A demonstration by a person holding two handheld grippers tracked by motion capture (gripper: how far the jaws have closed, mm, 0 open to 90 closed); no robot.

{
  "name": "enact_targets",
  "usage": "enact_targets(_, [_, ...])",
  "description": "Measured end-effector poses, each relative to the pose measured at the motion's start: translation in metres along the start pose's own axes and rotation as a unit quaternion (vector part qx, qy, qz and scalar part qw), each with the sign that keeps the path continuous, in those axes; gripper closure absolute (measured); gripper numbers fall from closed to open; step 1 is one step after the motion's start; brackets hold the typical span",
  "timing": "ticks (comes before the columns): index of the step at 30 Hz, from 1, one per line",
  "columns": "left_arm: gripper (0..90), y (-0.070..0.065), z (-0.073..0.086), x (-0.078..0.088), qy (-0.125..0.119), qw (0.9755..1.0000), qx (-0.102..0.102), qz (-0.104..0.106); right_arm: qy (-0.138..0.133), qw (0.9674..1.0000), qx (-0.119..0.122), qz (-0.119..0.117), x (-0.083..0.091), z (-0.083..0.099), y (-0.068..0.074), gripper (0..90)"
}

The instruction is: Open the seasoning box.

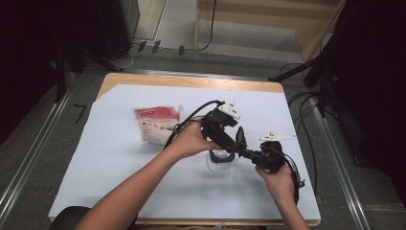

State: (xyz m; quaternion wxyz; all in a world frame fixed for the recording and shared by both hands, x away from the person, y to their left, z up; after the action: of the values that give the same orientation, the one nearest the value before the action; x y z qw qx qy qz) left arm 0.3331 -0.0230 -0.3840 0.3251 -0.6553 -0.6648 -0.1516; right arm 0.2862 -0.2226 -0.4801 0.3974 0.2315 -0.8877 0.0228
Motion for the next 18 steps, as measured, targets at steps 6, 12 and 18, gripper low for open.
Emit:
enact_targets(6, [16.8,-0.002,0.008,0.015,-0.002,1.0,0.003,-0.006,-0.008,0.9999,-0.008,-0.009,0.015,0.005,0.0,89.5])
enact_targets(12, [25.1,-0.001,0.018,0.029,-0.014,0.9997,0.021,0.0,-0.007,0.9998,0.014,-0.012,0.029,0.013,0.013,86.1])
enact_targets(18, [37.5,0.002,0.029,0.043,-0.023,0.9988,0.041,0.011,-0.01,0.9987,0.029,-0.04,0.035,0.02,0.033,77.9])
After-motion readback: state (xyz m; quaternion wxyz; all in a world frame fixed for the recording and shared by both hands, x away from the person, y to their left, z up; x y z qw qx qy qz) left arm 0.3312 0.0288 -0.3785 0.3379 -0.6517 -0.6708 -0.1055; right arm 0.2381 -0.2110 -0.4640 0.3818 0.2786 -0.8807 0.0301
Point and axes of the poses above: each handheld gripper's, and its own axes: x roughly backward along the jaws, z roughly out of its underside, y roughly to its left, the point moved 1 cm from there along -x, roughly forward along the jaws, and after that the axes turned 12 degrees about z, right-handed, at the moved point
